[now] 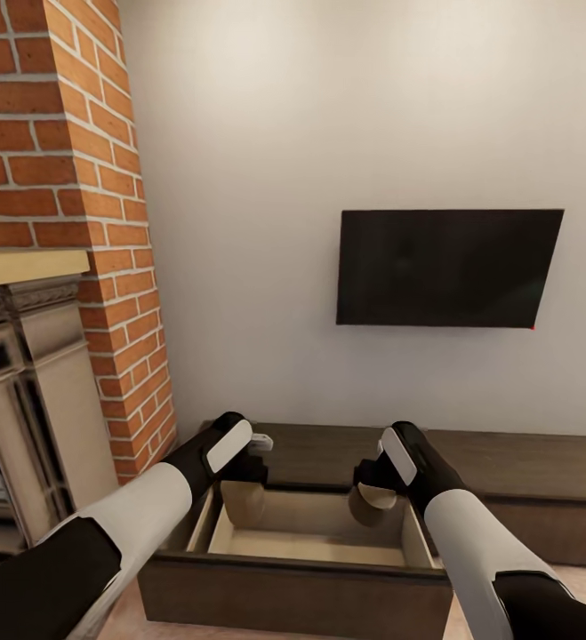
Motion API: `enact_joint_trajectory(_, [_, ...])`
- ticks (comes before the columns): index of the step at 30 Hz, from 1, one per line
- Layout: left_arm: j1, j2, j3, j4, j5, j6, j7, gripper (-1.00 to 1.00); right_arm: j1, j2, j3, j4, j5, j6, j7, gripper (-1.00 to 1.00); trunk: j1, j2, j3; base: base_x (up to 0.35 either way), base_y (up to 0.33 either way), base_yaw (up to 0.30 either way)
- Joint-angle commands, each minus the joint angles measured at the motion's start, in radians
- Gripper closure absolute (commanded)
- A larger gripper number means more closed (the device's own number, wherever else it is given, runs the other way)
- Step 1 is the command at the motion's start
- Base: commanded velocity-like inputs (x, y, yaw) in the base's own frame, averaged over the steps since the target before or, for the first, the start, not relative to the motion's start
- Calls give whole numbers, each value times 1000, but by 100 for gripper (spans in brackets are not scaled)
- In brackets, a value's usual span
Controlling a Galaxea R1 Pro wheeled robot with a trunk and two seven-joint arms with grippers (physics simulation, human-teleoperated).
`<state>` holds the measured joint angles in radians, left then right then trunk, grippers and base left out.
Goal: Place each of the two pumpkins and all three candles from the living room inside a cabinet in the living room (use any cabinet), then make sure every cabinet is closed, and position the cauldron so it is next to a table in the living room.
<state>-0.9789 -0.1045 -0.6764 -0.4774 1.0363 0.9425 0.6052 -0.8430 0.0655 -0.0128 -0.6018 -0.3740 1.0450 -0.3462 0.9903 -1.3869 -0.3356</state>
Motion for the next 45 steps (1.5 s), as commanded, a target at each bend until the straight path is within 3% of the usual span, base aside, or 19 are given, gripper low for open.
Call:
enact_joint_trajectory(1, [-1, 1, -6, -1, 9, 1, 9, 100, -1, 0, -2, -1, -10, 2, -10, 100, 1, -1, -1, 302, 0, 0])
enact_joint_trajectory(25, [-1, 0, -6, -3, 5, 0, 10, 100, -1, 2, 2, -3, -14, 2, -4, 100, 1, -1, -1, 120, 0, -3])
enact_joint_trajectory(36, [-1, 0, -6, -3, 3, 1, 10, 100, -1, 2, 1, -4, -14, 2, -2, 100, 1, -1, 9, 14, 3, -175])
enact_joint_trajectory(45, [-1, 0, -6, -3, 1, 0, 10, 100, -1, 3, 2, -4, -14, 2, -2, 100, 1, -1, 11, 206, 101, -27])
